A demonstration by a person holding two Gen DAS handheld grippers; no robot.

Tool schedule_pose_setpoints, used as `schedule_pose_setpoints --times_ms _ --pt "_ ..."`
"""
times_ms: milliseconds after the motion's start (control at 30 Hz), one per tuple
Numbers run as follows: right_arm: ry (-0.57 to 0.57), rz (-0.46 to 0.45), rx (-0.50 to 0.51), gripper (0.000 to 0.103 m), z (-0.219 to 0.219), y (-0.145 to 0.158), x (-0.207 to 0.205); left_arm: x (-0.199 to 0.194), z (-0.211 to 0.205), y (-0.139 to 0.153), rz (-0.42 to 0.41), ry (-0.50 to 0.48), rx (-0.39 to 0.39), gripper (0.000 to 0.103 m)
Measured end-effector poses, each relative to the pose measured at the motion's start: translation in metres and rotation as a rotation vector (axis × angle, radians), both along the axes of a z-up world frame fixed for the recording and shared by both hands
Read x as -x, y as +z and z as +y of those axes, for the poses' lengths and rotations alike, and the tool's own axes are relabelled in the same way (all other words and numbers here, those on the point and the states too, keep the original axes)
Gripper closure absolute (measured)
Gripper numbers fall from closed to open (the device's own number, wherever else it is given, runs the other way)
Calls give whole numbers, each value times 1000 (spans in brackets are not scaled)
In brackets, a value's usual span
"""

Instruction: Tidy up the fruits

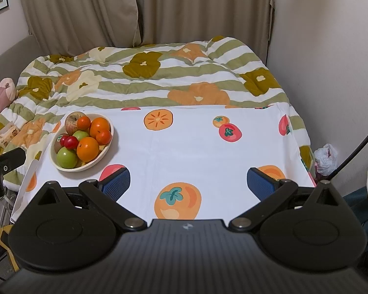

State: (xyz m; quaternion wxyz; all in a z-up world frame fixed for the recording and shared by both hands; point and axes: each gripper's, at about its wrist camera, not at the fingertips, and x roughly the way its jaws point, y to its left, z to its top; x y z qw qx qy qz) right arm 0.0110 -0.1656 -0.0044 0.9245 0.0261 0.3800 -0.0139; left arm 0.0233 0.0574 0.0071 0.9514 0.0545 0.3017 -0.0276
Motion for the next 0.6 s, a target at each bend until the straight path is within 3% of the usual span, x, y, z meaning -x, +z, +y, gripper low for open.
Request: schedule_pose_setpoints --times_ms 600 --pt "-1 0 0 0 0 0 0 6 5 -3 -7 17 -13 0"
